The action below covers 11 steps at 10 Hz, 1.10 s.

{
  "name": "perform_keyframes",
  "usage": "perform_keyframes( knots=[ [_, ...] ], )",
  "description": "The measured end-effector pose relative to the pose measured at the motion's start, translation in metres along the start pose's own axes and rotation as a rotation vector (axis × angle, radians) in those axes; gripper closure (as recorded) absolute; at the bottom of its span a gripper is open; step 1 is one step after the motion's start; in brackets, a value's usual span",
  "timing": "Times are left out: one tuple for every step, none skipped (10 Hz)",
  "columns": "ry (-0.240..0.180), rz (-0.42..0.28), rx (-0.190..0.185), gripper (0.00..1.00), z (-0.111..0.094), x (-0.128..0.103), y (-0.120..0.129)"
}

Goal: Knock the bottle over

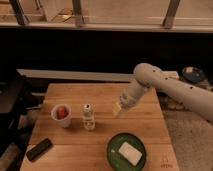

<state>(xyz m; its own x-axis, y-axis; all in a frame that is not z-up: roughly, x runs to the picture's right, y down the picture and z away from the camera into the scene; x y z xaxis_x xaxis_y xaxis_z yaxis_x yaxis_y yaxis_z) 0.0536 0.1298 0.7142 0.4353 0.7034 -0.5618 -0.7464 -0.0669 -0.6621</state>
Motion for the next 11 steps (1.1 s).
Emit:
perform_keyframes(
  knots=[
    [0.004, 0.0, -0.003, 1.0, 0.001, 0.001, 0.0],
    [0.003, 0.003, -0.003, 1.0, 0.0, 0.002, -0.001],
    [0.005, 0.0, -0.003, 1.0, 0.0, 0.001, 0.0],
    [0.006, -0.001, -0.002, 1.0, 0.001, 0.001, 0.0],
    [0.005, -0.003, -0.002, 1.0, 0.0, 0.001, 0.0],
    [0.011, -0.022, -0.009, 1.0, 0.003, -0.002, 0.007],
    [0.02, -0.045, -0.026, 1.0, 0.01, -0.006, 0.017],
    [0.033, -0.067, -0.045, 1.0, 0.02, -0.011, 0.027],
    [0.042, -0.083, -0.061, 1.0, 0.029, -0.016, 0.034],
    [0.059, -0.097, -0.081, 1.0, 0.039, -0.019, 0.04],
    [0.086, -0.113, -0.104, 1.0, 0.052, -0.023, 0.046]
  ],
)
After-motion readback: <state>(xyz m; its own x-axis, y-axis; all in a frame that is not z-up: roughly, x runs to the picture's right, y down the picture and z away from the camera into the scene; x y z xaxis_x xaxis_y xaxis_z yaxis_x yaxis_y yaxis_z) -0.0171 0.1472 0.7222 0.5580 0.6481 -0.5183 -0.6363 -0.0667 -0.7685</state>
